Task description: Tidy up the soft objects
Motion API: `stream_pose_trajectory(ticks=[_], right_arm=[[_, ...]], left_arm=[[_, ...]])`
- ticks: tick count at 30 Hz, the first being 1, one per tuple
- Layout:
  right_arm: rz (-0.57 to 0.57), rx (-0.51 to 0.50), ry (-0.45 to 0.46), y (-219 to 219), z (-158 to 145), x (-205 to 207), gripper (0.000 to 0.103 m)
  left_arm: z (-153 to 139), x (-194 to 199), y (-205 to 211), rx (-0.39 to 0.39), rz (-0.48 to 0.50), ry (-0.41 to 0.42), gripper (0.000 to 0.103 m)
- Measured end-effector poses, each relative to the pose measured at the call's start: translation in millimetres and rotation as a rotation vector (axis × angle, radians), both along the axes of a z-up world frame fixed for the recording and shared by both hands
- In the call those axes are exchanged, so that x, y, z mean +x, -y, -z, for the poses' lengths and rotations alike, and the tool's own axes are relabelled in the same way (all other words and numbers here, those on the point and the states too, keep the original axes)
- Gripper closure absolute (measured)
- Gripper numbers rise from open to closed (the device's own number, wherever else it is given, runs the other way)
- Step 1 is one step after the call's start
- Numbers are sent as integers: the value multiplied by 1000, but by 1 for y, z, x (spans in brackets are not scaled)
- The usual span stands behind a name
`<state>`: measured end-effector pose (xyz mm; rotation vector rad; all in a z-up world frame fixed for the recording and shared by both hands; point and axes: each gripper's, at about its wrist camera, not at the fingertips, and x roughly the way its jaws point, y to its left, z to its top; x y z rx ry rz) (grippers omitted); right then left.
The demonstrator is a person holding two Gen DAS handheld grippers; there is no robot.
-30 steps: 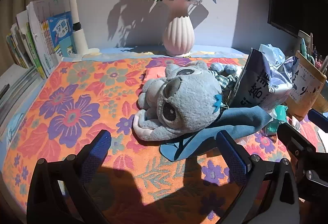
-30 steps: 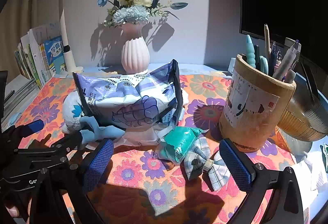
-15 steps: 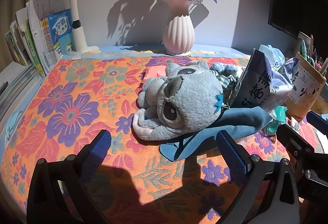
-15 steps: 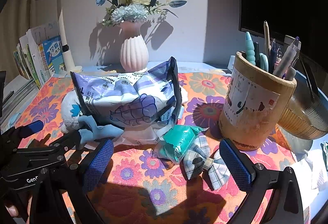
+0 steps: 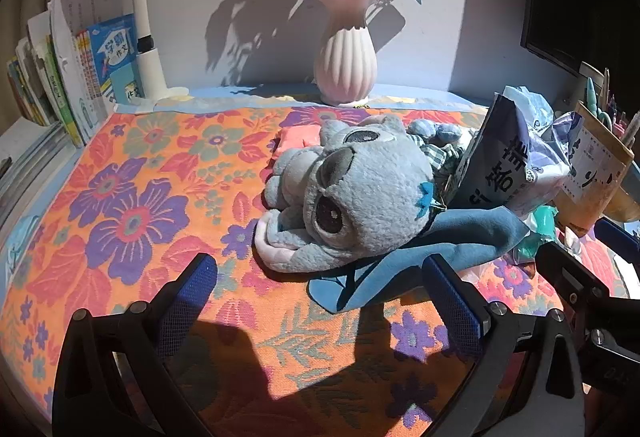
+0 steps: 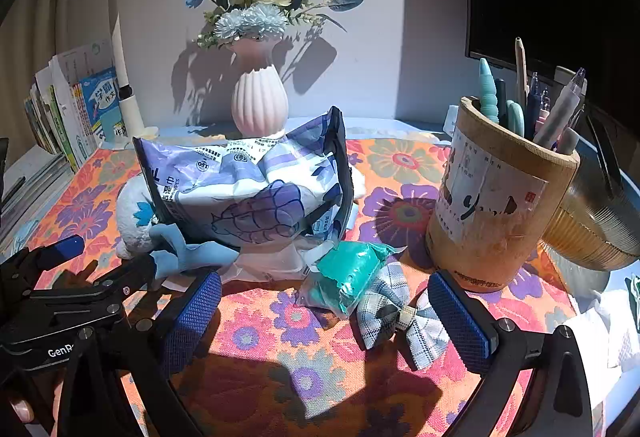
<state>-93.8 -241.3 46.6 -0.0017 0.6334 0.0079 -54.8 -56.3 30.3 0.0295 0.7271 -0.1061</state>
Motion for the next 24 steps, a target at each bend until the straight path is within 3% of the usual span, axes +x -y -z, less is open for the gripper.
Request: stream_pose_trajectory(ticks=[8,11,18,24], right_arm=[[8,-30,-4,2,-1,-1,0],[-10,-96,16,0,-4,-4,0],[4,-3,90,7,-5,-7,0],[36,39,12,21,-6,-3,0]], left_arm=[[0,0,-1,-4,-1,-2,1],[1,1,-1,-4,-1,-2,1],[0,1,-7,-32,-19,-1,1],[-1,0,-15,-73,-38,-3,1]])
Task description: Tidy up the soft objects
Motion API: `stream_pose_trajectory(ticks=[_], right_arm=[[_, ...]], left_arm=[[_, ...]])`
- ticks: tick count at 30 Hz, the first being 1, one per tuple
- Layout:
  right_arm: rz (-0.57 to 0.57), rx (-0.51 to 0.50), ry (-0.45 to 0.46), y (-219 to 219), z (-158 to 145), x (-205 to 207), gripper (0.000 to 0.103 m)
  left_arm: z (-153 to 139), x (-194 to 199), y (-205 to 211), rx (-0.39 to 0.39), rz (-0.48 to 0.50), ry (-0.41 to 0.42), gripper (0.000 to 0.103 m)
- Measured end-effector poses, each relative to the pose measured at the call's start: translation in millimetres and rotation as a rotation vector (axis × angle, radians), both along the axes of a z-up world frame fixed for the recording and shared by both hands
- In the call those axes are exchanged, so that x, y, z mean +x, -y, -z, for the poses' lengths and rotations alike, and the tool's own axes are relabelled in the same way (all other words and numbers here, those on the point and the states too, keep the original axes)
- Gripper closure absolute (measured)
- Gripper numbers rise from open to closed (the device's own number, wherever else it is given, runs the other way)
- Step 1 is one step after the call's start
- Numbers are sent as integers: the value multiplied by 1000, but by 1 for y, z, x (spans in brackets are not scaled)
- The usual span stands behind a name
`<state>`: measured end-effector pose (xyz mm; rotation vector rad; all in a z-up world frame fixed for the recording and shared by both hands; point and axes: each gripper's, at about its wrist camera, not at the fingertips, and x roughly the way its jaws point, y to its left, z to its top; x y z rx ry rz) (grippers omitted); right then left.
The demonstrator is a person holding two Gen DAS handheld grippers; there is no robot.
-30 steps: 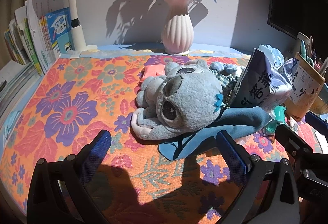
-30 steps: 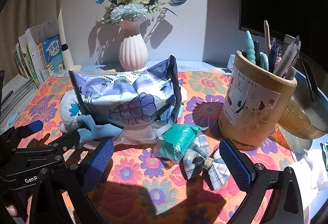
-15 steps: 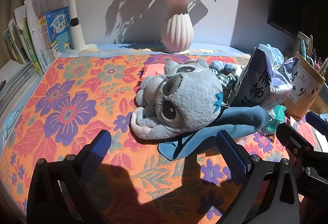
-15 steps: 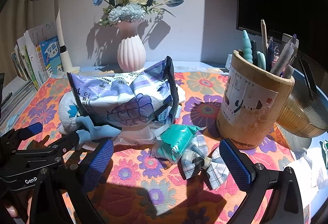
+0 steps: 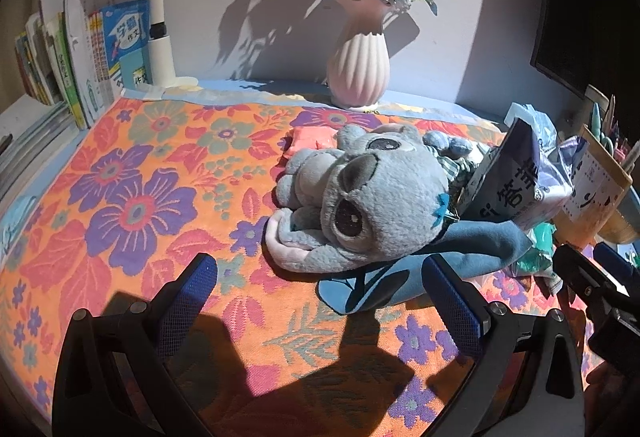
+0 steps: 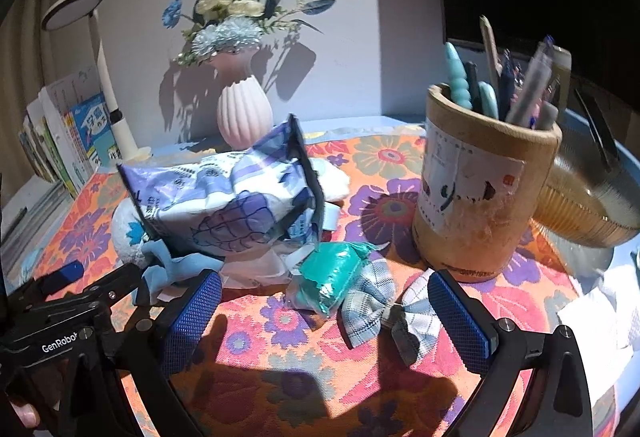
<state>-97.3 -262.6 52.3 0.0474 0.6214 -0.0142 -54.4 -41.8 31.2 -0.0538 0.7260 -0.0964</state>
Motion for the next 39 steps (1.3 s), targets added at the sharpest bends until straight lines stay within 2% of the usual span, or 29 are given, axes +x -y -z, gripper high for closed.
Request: stream_pose_trajectory(ticks=[5,8,10,14,21,27,32,33,37,39], right_arm=[[25,36,23,11,-15,-19,0],[34,9,62,14,-29,-25,0],[54,5,56,23,-31,-30,0],[41,50,-10,48,-20,-40,0],[64,120,-102,78,-3,-44,0],[27,36,-162,60,10,-16,0],[6,28,-231,49,23,6,2],[4,19,-245,47,26,10,3],[-17,16,-309,41,32,23,21],[-13,-7,-324,39,37,25,28]], left_arm=[[-11,-6,-3,-8,-17,24,1],[-25,-9,-5,-19,0,33,1],[-37,-11,-5,-15,5,49,1],[-47,-6,-10,-26,24,24,1],[-39,11,-12,-59,19,-28,1],[-35,21,-1,-61,37,-43,1],[-27,43,10,-80,52,-91,1],[-25,45,11,-83,54,-95,1],[-17,57,13,-98,56,-126,1],[-14,59,12,-117,57,-138,1]])
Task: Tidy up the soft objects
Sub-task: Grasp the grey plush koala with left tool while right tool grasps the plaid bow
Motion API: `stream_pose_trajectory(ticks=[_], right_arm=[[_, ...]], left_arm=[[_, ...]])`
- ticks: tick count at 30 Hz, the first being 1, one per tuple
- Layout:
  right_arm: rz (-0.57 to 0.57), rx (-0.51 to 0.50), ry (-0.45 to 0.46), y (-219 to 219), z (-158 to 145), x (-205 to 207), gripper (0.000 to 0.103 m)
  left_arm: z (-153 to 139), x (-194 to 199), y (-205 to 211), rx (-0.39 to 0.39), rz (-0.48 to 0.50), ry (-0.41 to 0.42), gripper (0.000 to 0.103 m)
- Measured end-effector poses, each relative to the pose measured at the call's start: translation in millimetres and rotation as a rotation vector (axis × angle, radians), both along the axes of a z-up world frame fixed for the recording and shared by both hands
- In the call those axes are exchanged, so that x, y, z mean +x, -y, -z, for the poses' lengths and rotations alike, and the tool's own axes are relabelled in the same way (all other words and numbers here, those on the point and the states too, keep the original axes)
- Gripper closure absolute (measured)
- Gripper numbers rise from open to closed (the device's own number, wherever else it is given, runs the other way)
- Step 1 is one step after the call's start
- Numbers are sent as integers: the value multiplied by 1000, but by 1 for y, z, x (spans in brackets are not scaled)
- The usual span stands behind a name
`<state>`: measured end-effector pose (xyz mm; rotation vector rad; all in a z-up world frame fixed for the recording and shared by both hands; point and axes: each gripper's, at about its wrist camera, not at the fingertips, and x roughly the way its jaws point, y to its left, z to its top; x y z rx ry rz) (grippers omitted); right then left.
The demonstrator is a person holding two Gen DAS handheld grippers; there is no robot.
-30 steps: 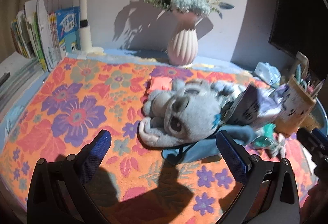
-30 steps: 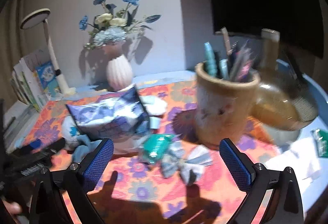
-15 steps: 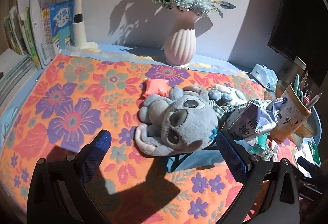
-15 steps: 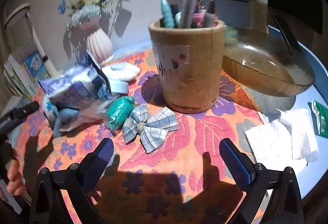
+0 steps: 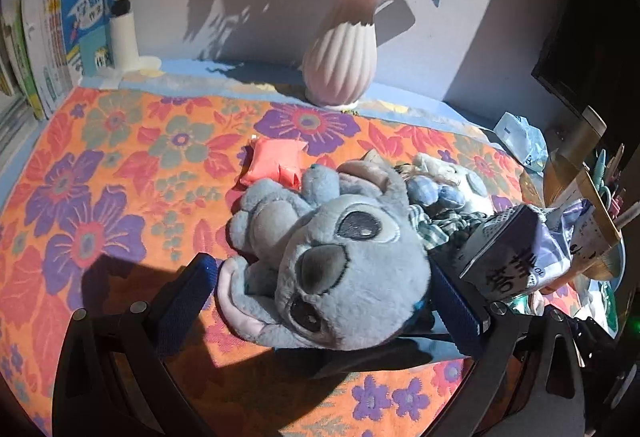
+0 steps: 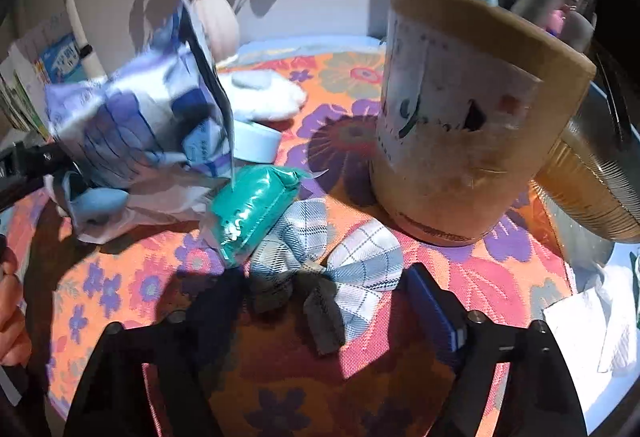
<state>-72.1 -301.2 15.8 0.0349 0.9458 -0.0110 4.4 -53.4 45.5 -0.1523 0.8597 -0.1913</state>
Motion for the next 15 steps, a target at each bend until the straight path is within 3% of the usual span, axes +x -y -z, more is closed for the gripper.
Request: stream_pose_trajectory(ticks=[2,6,8,12,15], right_arm=[[-16,4,13,-2,0,-2,39],[-36,16,41,-8,0,-9,59],[-55,25,35,-9,-2,-11,62],[-65,83,33,-7,-11,-21,66],[-40,70,59,-2,-22,-31,66]], left_arm=[[1,-1,-2,-24,3,5,5],[-3,-7,3,-58,59,20,38],[-6,-11,6,-43,54,39,38],[-12,-20,-6,-113,26,62,40],[-24,-33,-16,-124,3,100,40]])
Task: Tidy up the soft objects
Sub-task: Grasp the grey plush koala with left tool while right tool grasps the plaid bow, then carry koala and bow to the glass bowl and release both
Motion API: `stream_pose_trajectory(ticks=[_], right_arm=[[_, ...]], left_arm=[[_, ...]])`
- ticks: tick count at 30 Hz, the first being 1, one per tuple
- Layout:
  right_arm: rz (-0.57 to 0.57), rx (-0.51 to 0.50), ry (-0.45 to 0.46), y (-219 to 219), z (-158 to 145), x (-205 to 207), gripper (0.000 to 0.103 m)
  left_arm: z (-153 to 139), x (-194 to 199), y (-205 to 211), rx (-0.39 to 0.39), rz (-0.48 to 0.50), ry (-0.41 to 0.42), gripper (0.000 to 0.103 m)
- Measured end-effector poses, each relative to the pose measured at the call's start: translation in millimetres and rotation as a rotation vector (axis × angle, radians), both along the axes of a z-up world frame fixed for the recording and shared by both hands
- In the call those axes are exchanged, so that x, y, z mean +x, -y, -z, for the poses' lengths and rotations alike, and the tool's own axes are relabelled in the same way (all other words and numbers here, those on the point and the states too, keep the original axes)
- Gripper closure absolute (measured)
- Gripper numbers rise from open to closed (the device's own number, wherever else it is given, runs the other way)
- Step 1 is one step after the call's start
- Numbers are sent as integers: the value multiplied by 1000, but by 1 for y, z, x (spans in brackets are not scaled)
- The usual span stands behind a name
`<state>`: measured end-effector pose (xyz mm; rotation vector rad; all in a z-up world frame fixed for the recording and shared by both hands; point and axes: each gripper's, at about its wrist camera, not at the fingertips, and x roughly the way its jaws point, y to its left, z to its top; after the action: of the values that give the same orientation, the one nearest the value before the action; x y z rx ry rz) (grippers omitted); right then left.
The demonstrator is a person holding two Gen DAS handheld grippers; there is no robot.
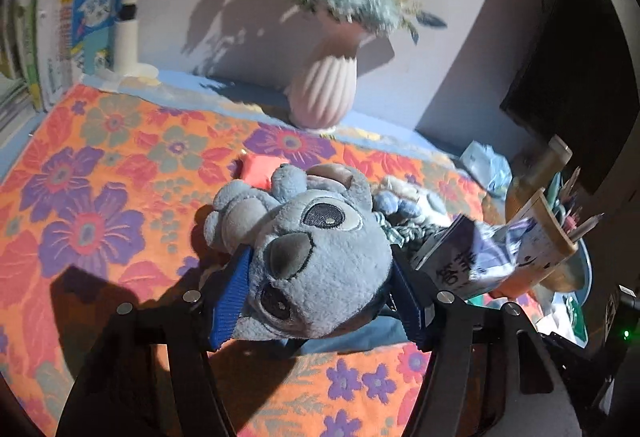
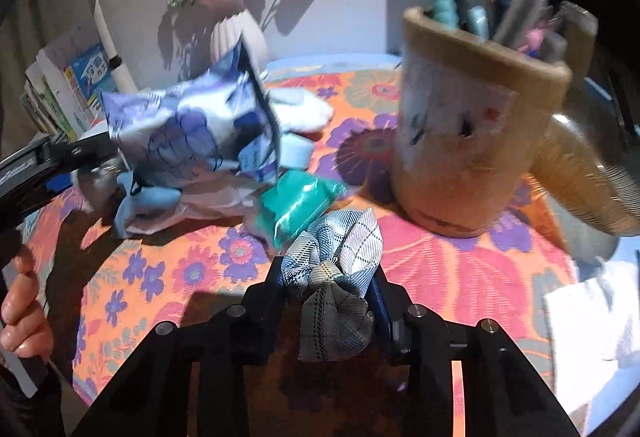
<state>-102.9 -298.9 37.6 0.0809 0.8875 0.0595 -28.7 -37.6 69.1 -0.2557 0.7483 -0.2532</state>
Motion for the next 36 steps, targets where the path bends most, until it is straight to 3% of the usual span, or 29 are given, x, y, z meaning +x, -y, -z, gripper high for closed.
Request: stream_pose_trajectory(ticks=[5,10,22,36], right_arm=[[21,50,46,10,-17,-10,66],[18,30,71,9,-30,-23,66],[162,45,66,68,-65,-55,66],[409,32,156,168,-99,-92,66]], left_arm=[[-23,-25,-8,14,-33,72,40],[-38,-46,6,15,8,117,40],[-72,-96,95,3,287,206,40],[-87,-113,223,-49,575,203,40]])
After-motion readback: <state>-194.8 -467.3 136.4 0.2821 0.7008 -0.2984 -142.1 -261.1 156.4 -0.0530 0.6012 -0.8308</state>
